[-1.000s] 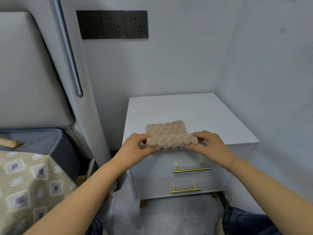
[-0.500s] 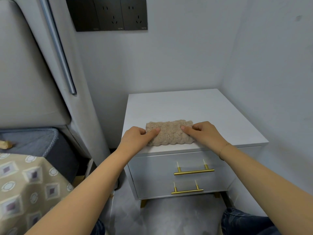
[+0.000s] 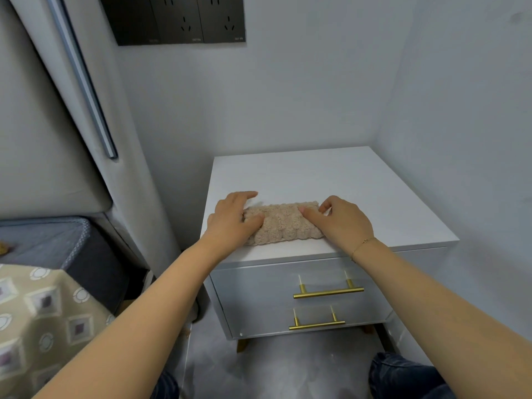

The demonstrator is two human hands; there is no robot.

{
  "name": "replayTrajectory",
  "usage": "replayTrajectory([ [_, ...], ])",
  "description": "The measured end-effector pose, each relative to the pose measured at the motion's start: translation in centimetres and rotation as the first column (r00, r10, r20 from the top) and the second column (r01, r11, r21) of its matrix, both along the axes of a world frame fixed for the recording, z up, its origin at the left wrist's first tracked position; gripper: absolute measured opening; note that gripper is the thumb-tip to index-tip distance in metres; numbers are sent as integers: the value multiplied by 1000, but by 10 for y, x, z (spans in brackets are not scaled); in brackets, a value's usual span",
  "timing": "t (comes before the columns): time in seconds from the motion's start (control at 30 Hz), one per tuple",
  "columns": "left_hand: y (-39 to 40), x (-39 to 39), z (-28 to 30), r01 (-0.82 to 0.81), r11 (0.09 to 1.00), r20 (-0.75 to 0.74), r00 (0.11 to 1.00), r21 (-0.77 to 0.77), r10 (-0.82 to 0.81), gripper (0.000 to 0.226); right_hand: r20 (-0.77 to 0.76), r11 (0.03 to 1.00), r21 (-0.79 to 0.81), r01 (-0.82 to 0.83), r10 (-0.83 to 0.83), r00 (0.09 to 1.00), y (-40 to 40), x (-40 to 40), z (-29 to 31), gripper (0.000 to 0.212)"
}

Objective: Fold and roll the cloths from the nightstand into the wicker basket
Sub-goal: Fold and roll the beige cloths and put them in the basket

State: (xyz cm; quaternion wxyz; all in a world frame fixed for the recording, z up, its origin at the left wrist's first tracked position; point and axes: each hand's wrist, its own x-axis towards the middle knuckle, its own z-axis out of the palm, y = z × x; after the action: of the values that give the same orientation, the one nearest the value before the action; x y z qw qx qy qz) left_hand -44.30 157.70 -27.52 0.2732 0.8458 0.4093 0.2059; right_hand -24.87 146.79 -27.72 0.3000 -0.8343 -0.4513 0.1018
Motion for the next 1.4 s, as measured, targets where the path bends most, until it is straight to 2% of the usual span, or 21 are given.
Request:
replayTrajectory([
  [0.1,2,-1,5,148,988,-85,985,-39,-150,38,-54,995,67,-72,76,996,6,6,-6,37],
  [0.2,3,1,11,209,974,-51,976,-87,-214,29,-112,989,111,-96,108,988,9,10,-6,46],
  [0.27,3,2,16,216,958,17,976,-188,-217,23,-158,989,108,-104,120,980,9,10,-5,50],
  [0.37,0,2,22,213,910,52,977,-355,-208,24,-256,989,95,-116,137,957,10,12,-3,38],
  [0.43,-1,1,26,231,882,35,971,-410,-237,27,-331,986,112,-121,152,931,8,11,-1,29],
  [0.5,-1,-1,29,255,872,-23,957,-418,-290,28,-429,981,155,-120,176,886,5,9,2,29],
  [0.6,-10,0,30,282,868,-64,940,-409,-335,32,-585,968,249,-27,173,792,-2,4,9,30],
  [0.7,-26,5,28,285,891,-58,944,-353,-324,30,-699,946,291,142,110,707,-10,2,18,30],
  [0.8,-41,13,32,317,855,40,943,-411,-330,23,-774,911,317,266,86,628,-23,3,32,34],
  [0.9,-56,20,38,366,767,151,929,-527,-339,27,-794,872,353,340,87,601,-42,5,46,38],
  [1.03,-80,25,42,416,709,307,908,-570,-286,25,-829,846,347,406,73,555,-71,3,53,41],
  [1.23,-125,26,52,452,719,527,838,-528,-140,27,-890,809,437,394,324,321,-111,-12,68,45],
  [1.3,-144,24,55,469,713,559,819,-521,-130,26,-867,788,483,381,370,332,-128,-22,72,51],
  [1.4,-174,21,62,522,684,584,794,-510,-170,25,-833,745,523,414,342,435,-155,-39,79,45],
])
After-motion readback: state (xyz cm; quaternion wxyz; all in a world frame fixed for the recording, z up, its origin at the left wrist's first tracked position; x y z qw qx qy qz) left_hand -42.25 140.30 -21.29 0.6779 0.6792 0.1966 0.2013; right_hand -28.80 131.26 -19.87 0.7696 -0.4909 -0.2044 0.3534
